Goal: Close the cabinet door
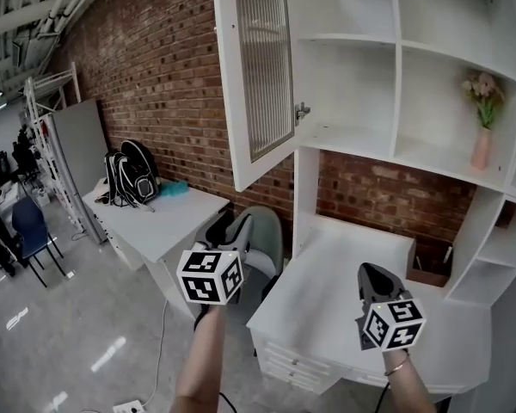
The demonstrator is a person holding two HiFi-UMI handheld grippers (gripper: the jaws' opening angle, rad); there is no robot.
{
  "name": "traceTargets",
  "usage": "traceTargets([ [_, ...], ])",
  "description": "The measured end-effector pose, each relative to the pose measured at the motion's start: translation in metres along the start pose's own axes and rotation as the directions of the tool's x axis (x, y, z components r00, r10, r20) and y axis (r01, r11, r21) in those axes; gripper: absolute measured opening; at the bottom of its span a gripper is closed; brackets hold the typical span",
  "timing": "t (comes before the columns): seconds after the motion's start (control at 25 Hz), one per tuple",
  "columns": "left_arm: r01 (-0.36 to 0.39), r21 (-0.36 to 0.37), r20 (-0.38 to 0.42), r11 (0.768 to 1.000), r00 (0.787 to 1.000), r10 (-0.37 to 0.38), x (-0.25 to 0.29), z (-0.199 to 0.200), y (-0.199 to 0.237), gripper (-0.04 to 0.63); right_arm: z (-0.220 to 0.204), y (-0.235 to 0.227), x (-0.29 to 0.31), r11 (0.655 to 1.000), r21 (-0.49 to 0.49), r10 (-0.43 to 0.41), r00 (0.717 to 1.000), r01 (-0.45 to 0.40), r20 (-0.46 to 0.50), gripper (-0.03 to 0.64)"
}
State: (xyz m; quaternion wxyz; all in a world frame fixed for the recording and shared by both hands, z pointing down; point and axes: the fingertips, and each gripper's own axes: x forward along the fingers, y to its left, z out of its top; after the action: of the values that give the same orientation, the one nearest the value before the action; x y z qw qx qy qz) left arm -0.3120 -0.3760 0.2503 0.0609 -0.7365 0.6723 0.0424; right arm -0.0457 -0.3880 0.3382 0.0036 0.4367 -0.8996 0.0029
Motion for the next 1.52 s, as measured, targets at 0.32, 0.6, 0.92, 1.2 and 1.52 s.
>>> traceTargets([
  [0.32, -0.031, 0.007, 0.098, 1.000, 0.995, 0.030, 0.025, 0.064, 0.017, 0.176, 0.029, -0.015, 0.022, 0.999, -0.038, 0.022, 0.999, -0.021, 0.032, 0.000],
  [0.6, -0.047, 0.048, 0.093, 0.998, 0.995, 0.042, 0.049, 0.094, 0.016, 0.178, 0.045, -0.021, 0.034, 0.998, -0.050, 0.035, 0.998, -0.032, 0.054, 0.000],
  [0.92, -0.045, 0.072, 0.091, 0.996, 0.995, 0.038, 0.050, 0.095, 0.003, 0.178, 0.050, -0.030, 0.025, 0.998, -0.056, 0.019, 0.997, -0.015, 0.069, 0.000],
  [1.2, -0.027, 0.079, 0.093, 0.997, 0.995, 0.020, 0.044, 0.095, -0.013, 0.176, 0.049, -0.029, 0.008, 0.998, -0.059, 0.001, 0.997, 0.004, 0.076, 0.000],
  [1.52, 0.045, 0.098, 0.110, 0.994, 0.992, -0.056, 0.041, 0.096, -0.054, 0.173, 0.053, -0.036, -0.010, 0.996, -0.070, -0.045, 0.996, 0.051, 0.079, 0.000],
])
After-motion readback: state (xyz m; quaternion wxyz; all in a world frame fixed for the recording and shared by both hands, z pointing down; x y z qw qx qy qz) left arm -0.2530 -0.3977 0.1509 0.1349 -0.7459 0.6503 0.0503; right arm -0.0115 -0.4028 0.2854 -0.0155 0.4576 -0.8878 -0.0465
